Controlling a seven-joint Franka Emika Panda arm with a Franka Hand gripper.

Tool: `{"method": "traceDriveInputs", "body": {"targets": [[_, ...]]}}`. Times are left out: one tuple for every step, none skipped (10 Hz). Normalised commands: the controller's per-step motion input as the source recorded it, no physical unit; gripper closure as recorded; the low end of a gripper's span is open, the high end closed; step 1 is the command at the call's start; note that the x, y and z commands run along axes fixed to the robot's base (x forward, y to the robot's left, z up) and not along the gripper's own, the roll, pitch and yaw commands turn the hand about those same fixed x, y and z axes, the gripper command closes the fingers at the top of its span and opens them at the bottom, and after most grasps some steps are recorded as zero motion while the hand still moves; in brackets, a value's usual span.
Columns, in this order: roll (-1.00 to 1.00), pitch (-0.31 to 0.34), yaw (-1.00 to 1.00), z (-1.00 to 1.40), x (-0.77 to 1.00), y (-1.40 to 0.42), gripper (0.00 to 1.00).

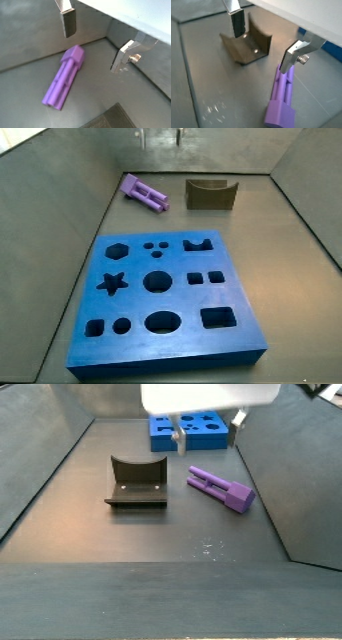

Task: Pick up the 3 prong object. Move up. Rotate the 3 prong object. Place the 3 prong object on the fixture. Regrasp the 3 prong object. Move to above the board. Insert the 3 prong object.
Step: Pick up the 3 prong object.

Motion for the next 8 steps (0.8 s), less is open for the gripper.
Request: {"method": "traceDriveInputs", "body": {"targets": [[0.04,-0.136,0.61,-0.49,-0.42,-0.35,0.0],[0.0,-0.117,0.47,-0.44,-0.41,-0.27,0.0],[0.0,-0.096,0.41,-0.44,-0.39,-0.19,0.0],[0.0,-0.106,0.44,-0.44,-0.37,-0.18,0.0],[0.05,-0.091,0.47,-0.45,-0.36,-0.06,0.0],[0.02,-0.09,0.53,-0.46,-0.47,0.18,0.0],[0.0,-0.101,0.5,-0.42,-0.44,0.24,0.0],[0.02,-0.099,0.47,-0.42,-0.31,0.11,0.0]]}}
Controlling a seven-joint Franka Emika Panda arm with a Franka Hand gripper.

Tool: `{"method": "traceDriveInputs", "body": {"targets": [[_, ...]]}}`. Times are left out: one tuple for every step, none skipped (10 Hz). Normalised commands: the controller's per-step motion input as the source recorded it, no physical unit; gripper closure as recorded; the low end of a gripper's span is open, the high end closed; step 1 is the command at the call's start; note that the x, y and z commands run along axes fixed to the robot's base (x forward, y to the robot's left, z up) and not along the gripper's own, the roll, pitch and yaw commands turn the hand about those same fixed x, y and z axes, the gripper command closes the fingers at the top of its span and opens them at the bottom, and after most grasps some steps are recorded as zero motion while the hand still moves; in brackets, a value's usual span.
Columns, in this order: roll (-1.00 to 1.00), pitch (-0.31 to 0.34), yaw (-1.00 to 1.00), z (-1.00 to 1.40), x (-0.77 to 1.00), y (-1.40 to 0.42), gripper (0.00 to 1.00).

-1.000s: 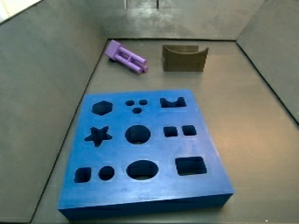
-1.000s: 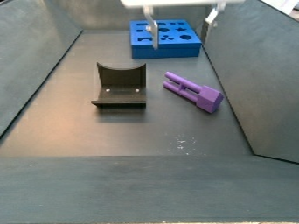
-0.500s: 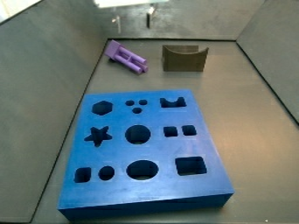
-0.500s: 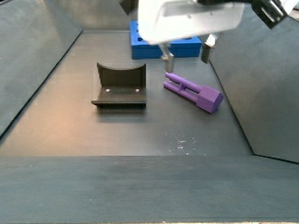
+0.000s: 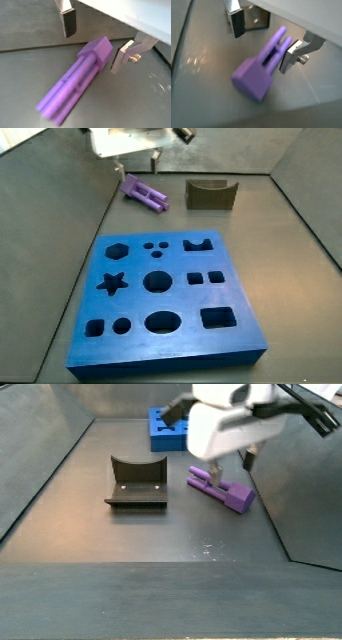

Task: Pick up the 3 prong object. Move up. Rotate the 3 prong object. Place the 3 prong object on the fixture. Regrasp the 3 prong object. Move to above the board. Insert the 3 prong object.
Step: Pick up the 3 prong object.

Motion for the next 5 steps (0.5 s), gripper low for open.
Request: {"method": "traceDriveInputs", "body": {"targets": [[0.03,-0.09,0.43,-0.43,-0.18,0.0,0.0],[0.03,-0.054,0.35,-0.49,-0.08,0.0,0.0],[0.02,-0.066,0.34,-0.55,-0.13,0.01,0.0],[0.02,-0.061,0.35,-0.47,-0.13,0.05,0.0],[0.0,-0.041,0.31,-0.35,-0.06,0.07,0.0]]}}
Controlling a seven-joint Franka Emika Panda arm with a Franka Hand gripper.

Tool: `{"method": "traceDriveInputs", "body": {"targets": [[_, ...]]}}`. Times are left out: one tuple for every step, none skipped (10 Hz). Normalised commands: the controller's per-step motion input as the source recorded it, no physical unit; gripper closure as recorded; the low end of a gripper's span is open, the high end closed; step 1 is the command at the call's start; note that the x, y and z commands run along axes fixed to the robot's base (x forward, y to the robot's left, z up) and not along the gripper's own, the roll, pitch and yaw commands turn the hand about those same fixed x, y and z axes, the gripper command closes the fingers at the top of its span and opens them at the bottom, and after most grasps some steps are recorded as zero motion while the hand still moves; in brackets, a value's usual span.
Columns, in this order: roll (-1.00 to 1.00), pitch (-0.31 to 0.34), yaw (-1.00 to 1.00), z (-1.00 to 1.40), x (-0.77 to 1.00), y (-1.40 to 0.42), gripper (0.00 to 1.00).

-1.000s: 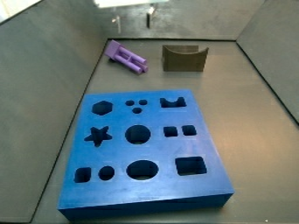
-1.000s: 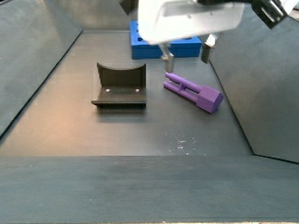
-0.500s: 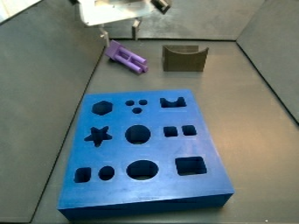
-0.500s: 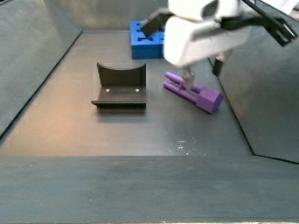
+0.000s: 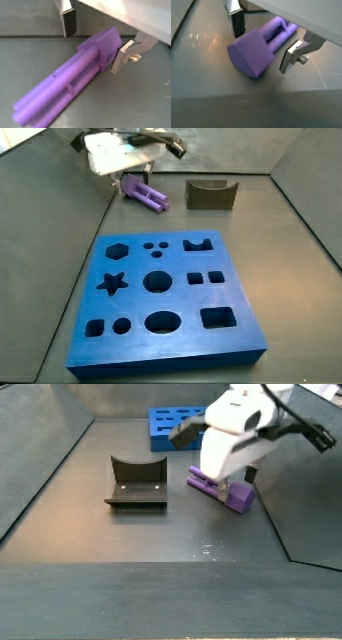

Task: Pick up the 3 prong object. Move up. Rotate the 3 prong object. Place the 3 prong object on the fixture. Regrasp the 3 prong object. Move to above the board. Insert the 3 prong object.
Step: Pick up the 3 prong object.

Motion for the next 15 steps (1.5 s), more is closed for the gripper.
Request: {"method": "traceDriveInputs", "body": {"targets": [[0.0,-0.037,0.27,-0.32,-0.09,0.11,0.0],[0.0,-0.019,0.22,-0.22,-0.03,0.19,0.0],[0.0,0.0,0.13,-0.15,0.0,0.16,0.0],[0.0,0.0,0.06,-0.12,0.0,0.03,0.0],[0.0,0.0,0.0,-0.2,0.03,0.0,0.0],[0.0,0.0,0.0,-0.29,0.01,0.0,0.0],[0.0,-0.004,0.0,-0.18,0.0,0.01,0.0],[-0.01,-0.054,-0.08,-0.04,-0.1,0.0,0.0],[0.03,0.0,0.0,-0.03,0.0,0.0,0.0],[0.03,0.0,0.0,0.0,0.0,0.0,0.0],[0.0,0.0,0.0,0.0,0.0,0.0,1.0],[0.0,0.0,0.0,0.0,0.0,0.0,1.0],[0.0,0.0,0.0,0.0,0.0,0.0,1.0],[0.0,0.0,0.0,0.0,0.0,0.0,1.0],[0.0,0.0,0.0,0.0,0.0,0.0,1.0]]}}
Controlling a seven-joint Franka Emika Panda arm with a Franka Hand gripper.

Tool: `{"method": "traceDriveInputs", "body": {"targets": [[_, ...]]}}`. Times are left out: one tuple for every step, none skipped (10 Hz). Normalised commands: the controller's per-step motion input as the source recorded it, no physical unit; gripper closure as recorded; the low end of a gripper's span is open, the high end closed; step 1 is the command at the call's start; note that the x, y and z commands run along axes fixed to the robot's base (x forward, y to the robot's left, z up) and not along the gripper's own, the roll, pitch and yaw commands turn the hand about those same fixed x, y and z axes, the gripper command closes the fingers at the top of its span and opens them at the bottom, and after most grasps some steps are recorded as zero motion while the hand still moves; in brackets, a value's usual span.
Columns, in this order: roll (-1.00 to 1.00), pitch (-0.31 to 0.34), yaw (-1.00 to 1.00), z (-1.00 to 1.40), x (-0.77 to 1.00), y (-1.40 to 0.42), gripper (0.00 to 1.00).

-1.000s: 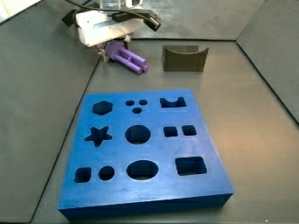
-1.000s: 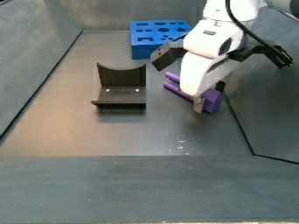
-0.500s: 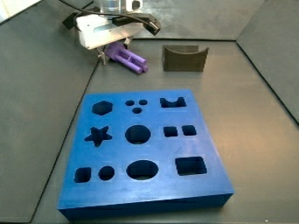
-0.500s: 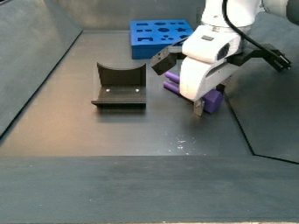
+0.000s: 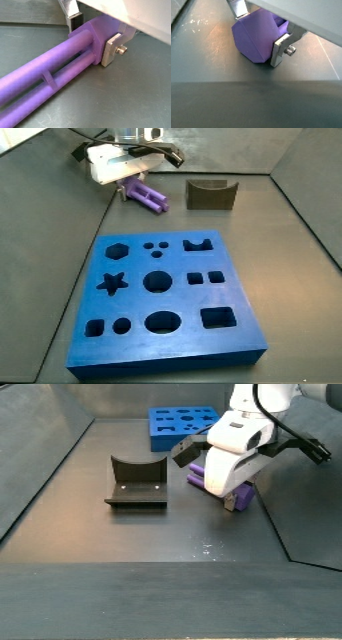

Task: Pick up the 3 prong object. Move up. Rotate the 3 prong object. Place the 3 prong object on the fixture. Regrasp the 3 prong object. Move to above the board. Insert the 3 prong object.
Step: Pick up the 3 prong object, then move up.

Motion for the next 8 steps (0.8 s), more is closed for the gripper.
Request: {"method": "traceDriveInputs", "body": {"targets": [[0.0,0.0,0.0,0.0,0.0,0.0,1.0],[0.0,0.0,0.0,0.0,0.0,0.0,1.0],[0.0,0.0,0.0,0.0,0.0,0.0,1.0],[0.0,0.0,0.0,0.0,0.0,0.0,1.0],[0.0,0.0,0.0,0.0,0.0,0.0,1.0],[0.0,0.0,0.0,0.0,0.0,0.0,1.0],[0.0,0.0,0.0,0.83,0.0,0.0,1.0],[0.01,-0.005,0.0,0.81,0.06,0.03,1.0]]}}
